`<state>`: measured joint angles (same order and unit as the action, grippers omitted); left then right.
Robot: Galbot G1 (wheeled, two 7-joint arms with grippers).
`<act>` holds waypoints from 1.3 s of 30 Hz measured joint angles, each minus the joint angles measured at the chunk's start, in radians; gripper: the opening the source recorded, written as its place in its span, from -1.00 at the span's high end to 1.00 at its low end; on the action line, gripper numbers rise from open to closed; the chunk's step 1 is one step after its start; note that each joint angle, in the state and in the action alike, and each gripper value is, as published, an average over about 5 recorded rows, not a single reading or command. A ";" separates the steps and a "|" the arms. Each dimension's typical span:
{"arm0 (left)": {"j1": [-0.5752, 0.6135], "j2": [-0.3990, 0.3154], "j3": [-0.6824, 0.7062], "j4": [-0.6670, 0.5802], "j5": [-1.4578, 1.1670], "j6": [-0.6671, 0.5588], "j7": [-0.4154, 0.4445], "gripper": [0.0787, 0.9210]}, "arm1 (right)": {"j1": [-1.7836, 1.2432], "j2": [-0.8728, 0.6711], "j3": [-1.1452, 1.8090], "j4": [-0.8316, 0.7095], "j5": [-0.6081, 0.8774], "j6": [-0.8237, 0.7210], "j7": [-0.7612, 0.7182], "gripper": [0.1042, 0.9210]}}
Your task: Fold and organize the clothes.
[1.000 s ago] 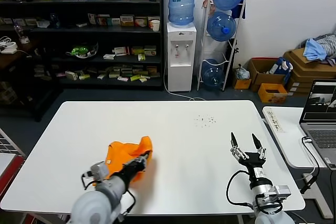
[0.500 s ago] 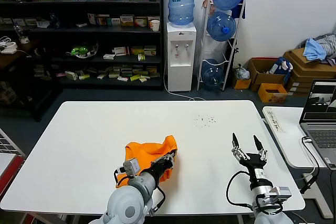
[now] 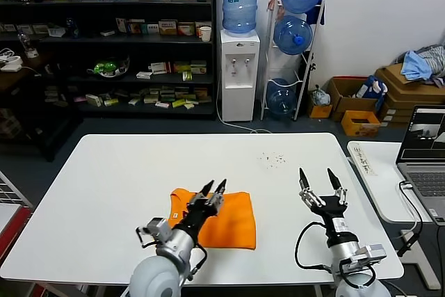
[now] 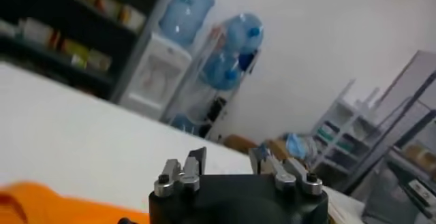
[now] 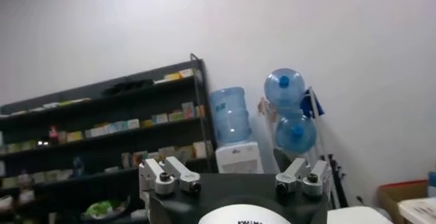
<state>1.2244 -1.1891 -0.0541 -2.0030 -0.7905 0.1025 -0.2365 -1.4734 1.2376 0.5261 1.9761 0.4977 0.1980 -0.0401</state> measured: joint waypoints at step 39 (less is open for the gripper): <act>0.448 -0.226 -0.715 0.200 0.453 -0.676 0.498 -0.77 | -0.184 0.145 0.143 -0.044 -0.295 0.230 -0.101 -0.76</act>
<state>1.6729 -1.4147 -0.7690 -1.8027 -0.3375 -0.5739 0.2616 -1.6578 1.3823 0.6687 1.9317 0.2031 0.4284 -0.1414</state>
